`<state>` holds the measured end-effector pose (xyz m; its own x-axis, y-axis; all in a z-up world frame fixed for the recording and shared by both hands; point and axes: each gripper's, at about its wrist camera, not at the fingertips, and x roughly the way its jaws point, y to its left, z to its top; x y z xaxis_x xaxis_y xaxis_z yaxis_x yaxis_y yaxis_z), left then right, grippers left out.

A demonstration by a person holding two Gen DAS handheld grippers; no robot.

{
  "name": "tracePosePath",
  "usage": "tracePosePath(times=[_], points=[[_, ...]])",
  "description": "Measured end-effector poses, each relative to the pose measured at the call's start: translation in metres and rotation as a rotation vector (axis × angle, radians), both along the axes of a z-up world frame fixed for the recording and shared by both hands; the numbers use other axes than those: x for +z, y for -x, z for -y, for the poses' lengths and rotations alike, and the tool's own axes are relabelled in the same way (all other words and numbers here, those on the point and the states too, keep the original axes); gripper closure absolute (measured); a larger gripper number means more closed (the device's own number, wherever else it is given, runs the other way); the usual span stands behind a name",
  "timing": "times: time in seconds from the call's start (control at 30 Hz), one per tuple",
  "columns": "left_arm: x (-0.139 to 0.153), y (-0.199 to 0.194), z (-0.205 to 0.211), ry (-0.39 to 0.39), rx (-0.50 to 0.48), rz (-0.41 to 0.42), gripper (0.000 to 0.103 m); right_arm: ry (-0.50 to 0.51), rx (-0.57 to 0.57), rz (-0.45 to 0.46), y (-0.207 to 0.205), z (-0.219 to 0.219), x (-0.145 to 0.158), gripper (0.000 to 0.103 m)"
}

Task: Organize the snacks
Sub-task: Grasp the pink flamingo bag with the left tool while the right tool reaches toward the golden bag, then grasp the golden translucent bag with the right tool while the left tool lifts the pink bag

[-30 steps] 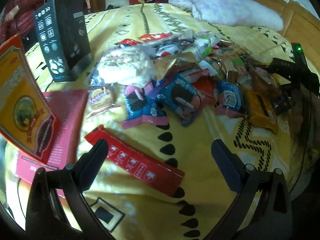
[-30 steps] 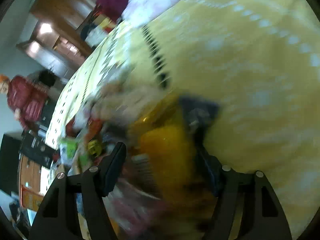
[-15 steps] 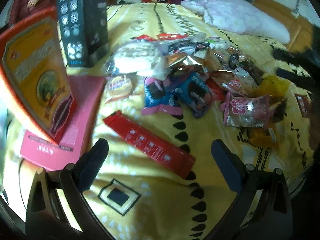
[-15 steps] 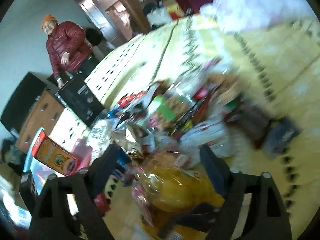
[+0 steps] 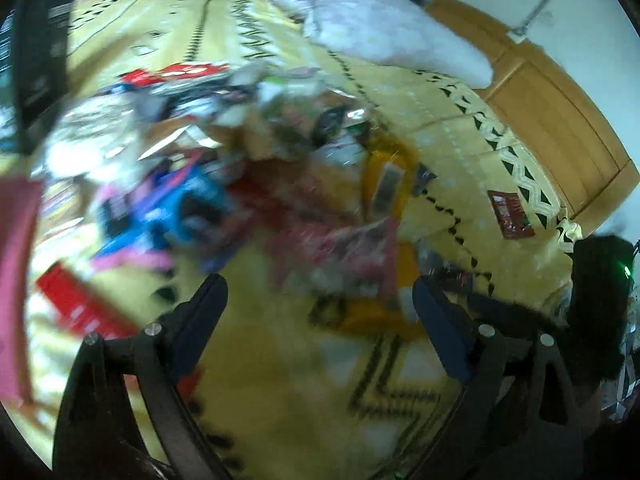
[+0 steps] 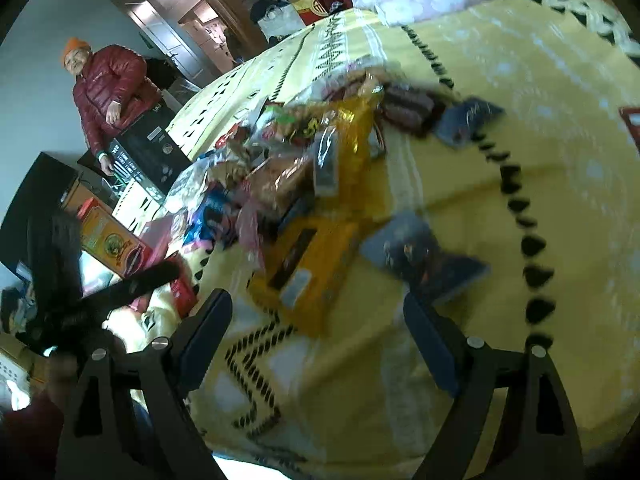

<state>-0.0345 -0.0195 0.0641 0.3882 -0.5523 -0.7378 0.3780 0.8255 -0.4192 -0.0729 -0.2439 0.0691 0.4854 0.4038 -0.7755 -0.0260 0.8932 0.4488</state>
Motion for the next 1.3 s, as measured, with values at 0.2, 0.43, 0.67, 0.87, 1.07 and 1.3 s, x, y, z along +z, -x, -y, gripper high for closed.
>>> tracePosePath(times=[0.2, 0.43, 0.67, 0.87, 1.07, 1.3], points=[[-0.028, -0.023, 0.021, -0.001, 0.014, -0.047, 0.008, -0.004, 0.003, 0.017, 0.002, 0.004, 0.008, 0.014], [-0.029, -0.023, 0.03, -0.085, 0.004, -0.03, 0.049, 0.019, 0.022, 0.032, -0.003, 0.004, 0.012, 0.014], [-0.002, 0.012, -0.011, -0.136, 0.003, 0.034, 0.053, 0.028, 0.023, 0.041, 0.0, 0.009, 0.015, 0.014], [-0.009, 0.03, -0.04, -0.166, 0.045, 0.018, 0.053, 0.009, 0.058, 0.018, 0.013, -0.006, 0.007, 0.014], [-0.001, 0.036, -0.045, -0.154, 0.073, 0.036, 0.053, 0.008, 0.089, 0.002, 0.022, -0.019, 0.005, 0.014], [0.013, 0.035, -0.056, -0.12, 0.128, 0.051, 0.052, -0.005, 0.058, 0.044, 0.011, -0.015, 0.02, 0.014]])
